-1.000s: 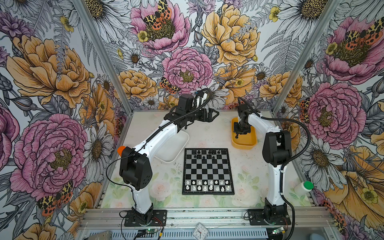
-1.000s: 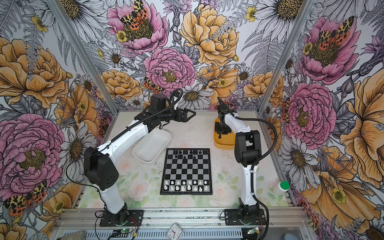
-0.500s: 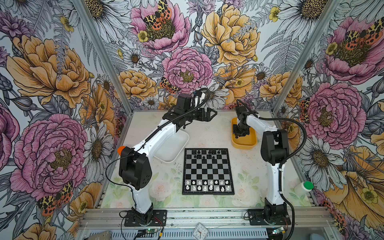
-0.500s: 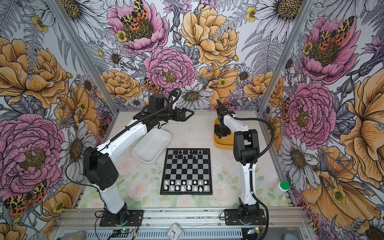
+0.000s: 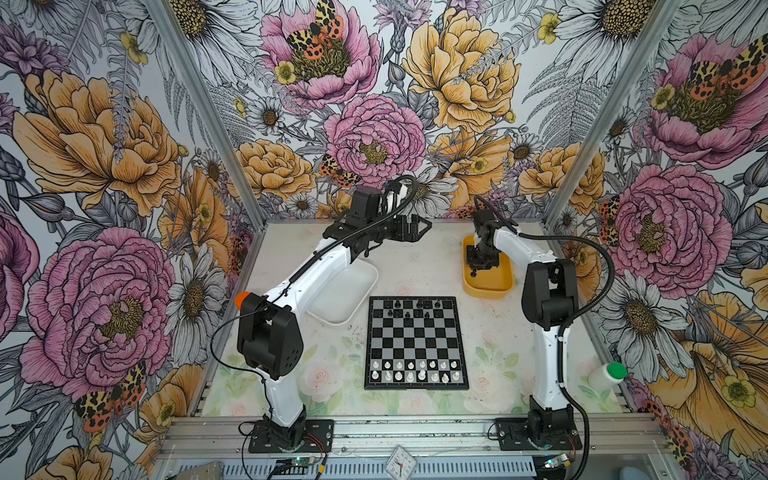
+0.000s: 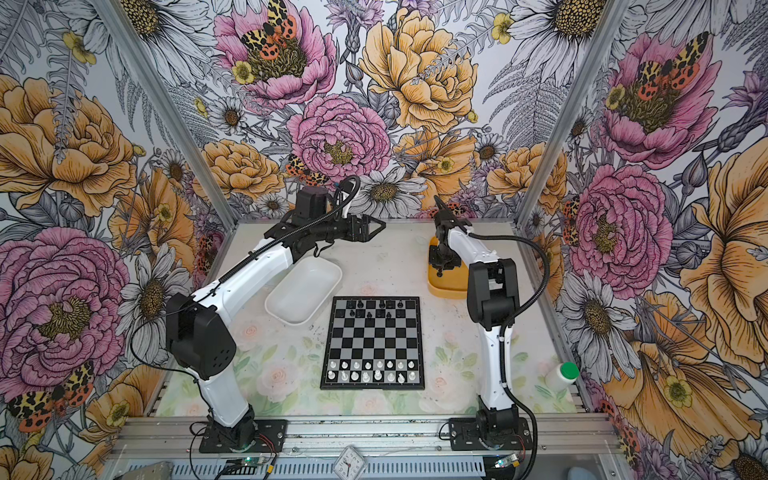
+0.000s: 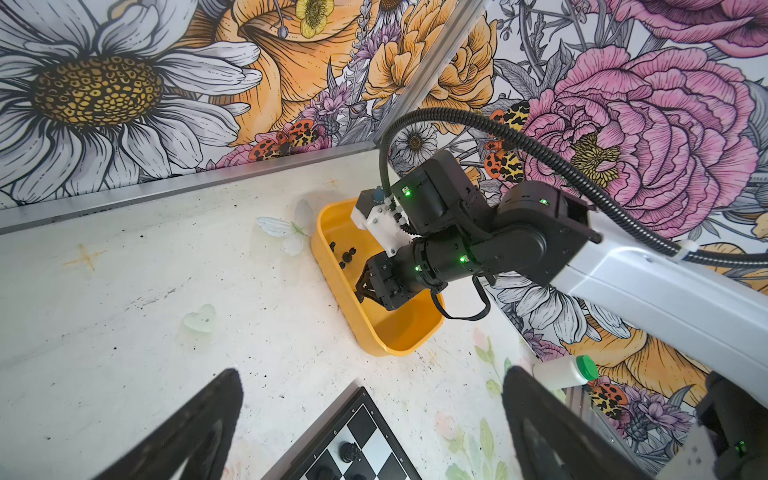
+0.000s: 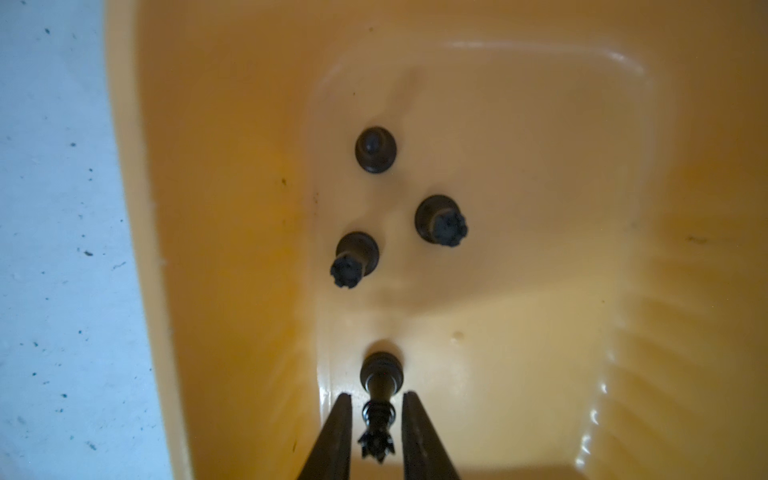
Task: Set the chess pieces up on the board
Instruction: 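Lower the right gripper around a crowned black piece and close it, then lift the black piece and carry it over the board's far rows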
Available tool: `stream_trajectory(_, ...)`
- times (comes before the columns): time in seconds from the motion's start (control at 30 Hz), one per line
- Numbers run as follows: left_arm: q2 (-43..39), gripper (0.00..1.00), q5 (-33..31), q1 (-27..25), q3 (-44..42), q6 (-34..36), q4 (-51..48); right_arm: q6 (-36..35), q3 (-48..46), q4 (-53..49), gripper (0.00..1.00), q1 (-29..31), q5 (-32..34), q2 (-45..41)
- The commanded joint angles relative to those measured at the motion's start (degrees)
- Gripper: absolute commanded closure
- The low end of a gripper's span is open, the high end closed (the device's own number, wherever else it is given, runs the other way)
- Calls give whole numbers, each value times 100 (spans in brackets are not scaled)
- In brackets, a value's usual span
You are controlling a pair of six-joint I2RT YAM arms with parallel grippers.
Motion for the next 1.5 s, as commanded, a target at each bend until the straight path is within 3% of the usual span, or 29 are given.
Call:
stream_trajectory(0.0, -105, 1, 116, 77, -64, 70, -31, 62, 185, 88, 76, -43, -76, 195)
stream_trajectory(0.93, -188, 1, 213, 264, -133, 65, -46, 75, 86, 26, 85, -36, 65, 7)
stream_trajectory(1.47, -1065, 1, -188, 713, -1166, 188, 58, 66, 682, -538, 87, 192, 285, -529)
